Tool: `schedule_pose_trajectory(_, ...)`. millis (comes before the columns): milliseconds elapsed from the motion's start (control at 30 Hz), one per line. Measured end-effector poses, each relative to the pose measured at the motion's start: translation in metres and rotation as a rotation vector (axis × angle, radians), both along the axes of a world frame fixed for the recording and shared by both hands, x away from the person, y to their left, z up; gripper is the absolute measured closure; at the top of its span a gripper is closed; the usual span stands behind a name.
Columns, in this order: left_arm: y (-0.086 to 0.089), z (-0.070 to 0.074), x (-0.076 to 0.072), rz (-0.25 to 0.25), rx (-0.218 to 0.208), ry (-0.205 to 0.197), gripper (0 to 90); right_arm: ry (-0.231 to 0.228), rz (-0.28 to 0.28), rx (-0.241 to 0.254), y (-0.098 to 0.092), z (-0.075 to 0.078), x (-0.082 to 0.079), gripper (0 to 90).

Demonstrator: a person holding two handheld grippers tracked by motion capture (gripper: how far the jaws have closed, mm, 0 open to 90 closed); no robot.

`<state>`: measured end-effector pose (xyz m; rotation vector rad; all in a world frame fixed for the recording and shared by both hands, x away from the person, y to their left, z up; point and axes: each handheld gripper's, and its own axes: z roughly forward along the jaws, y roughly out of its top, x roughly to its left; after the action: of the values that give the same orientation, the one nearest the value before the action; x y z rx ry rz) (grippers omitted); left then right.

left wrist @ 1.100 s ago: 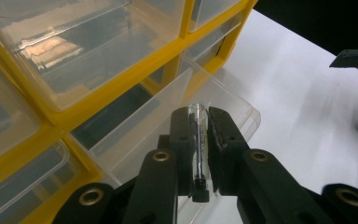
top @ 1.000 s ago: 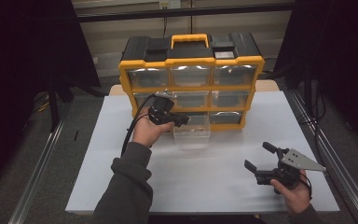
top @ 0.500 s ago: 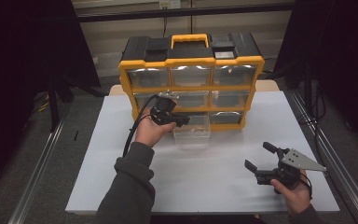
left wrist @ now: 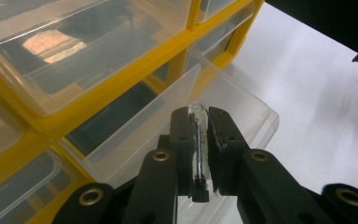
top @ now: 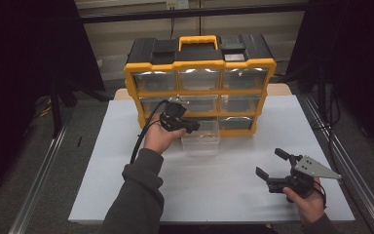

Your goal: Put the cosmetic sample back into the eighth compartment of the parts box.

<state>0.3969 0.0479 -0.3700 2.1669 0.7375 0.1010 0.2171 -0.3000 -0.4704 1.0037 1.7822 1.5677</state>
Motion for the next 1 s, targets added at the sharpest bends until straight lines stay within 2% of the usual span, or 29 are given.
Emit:
schedule_pose_trajectory(33,-0.0004,-0.0008,0.0004,-0.001,-0.01,-0.004,81.0,0.0,-0.001,0.0,-0.0001,0.0,0.0,1.8)
schedule_pose_trajectory(367,-0.0022,-0.0024,0.0008,-0.001,0.0,-0.004,81.0,0.001,-0.001,0.001,-0.0001,0.0,-0.0002,1.8)
schedule_pose_trajectory(400,-0.0032,-0.0039,0.0011,-0.004,-0.01,-0.008,81.0,0.002,-0.001,0.003,-0.0001,0.0001,-0.0002,1.8)
schedule_pose_trajectory(533,-0.0037,-0.0048,0.0015,-0.003,0.001,-0.007,80.9,0.004,-0.002,0.003,-0.0002,0.0001,-0.0005,1.8)
schedule_pose_trajectory(800,-0.0059,-0.0079,0.0022,0.002,-0.015,-0.012,80.8,0.001,-0.002,0.002,-0.0007,0.0002,-0.0008,1.8)
schedule_pose_trajectory(1000,-0.007,-0.0093,0.0024,0.005,-0.006,-0.016,80.7,0.001,-0.003,0.001,-0.001,0.0001,-0.001,1.8)
